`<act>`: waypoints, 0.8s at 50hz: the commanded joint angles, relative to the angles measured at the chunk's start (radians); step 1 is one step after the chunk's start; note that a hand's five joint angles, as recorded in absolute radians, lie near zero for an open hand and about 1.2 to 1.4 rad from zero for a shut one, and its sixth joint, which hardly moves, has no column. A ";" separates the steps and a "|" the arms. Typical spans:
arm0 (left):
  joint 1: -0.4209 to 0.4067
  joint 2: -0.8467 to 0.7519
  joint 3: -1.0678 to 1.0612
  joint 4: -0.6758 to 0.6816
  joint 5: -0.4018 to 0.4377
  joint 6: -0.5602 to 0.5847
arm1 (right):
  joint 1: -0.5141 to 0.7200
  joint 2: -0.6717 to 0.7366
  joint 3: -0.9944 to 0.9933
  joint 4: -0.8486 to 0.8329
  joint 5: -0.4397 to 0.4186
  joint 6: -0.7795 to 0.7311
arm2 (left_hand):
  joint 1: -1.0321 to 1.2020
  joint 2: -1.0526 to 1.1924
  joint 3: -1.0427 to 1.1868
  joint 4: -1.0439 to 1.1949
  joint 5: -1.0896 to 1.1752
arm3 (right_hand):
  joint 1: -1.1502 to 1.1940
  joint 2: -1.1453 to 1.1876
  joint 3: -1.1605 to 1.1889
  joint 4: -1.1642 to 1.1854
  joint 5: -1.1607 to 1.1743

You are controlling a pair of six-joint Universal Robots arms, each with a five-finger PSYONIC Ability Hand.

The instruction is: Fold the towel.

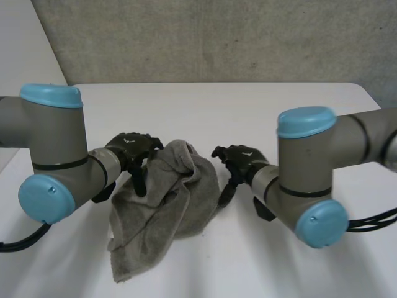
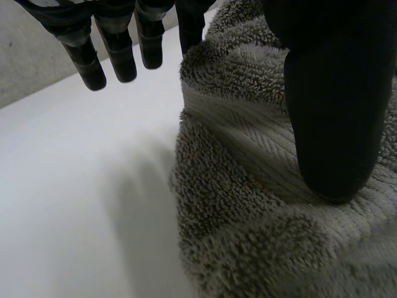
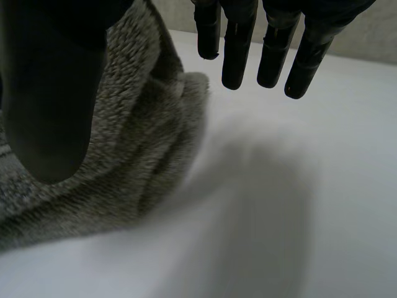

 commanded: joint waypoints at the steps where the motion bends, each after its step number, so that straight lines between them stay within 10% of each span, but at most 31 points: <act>1: 0.000 0.015 -0.056 0.006 0.000 0.000 | 0.037 0.142 -0.130 0.000 -0.004 0.193 | 0.170 0.170 0.169 0.170 0.179 | 0.065 -0.196 0.015 0.002 0.021; 7: -0.001 0.007 -0.062 0.027 0.000 0.000 | 0.053 0.178 -0.170 -0.001 0.000 0.253 | 0.341 0.341 0.340 0.341 0.350 | 0.568 0.308 0.519 0.505 0.525; 12: 0.000 0.015 -0.068 0.081 -0.001 -0.006 | 0.049 0.166 -0.182 0.003 0.025 0.250 | 0.921 0.921 0.920 0.921 0.930 | 1.202 0.942 1.153 1.139 1.159; 21: 0.003 0.188 -0.054 0.152 -0.015 -0.103 | -0.007 -0.025 -0.285 0.008 0.091 0.130 | 1.168 1.168 1.168 1.169 1.177 | 1.203 0.943 1.154 1.140 1.160; 28: -0.012 0.378 -0.077 0.219 -0.020 -0.352 | -0.044 -0.108 -0.606 0.171 -0.065 -0.250 | 1.168 1.168 1.168 1.169 1.177 | 1.203 0.943 1.154 1.140 1.160; 40: -0.081 0.438 -0.333 0.270 -0.018 -0.388 | -0.043 -0.011 -0.738 0.505 -0.159 -0.617 | 1.168 1.168 1.168 1.169 1.177 | 1.203 0.943 1.154 1.140 1.160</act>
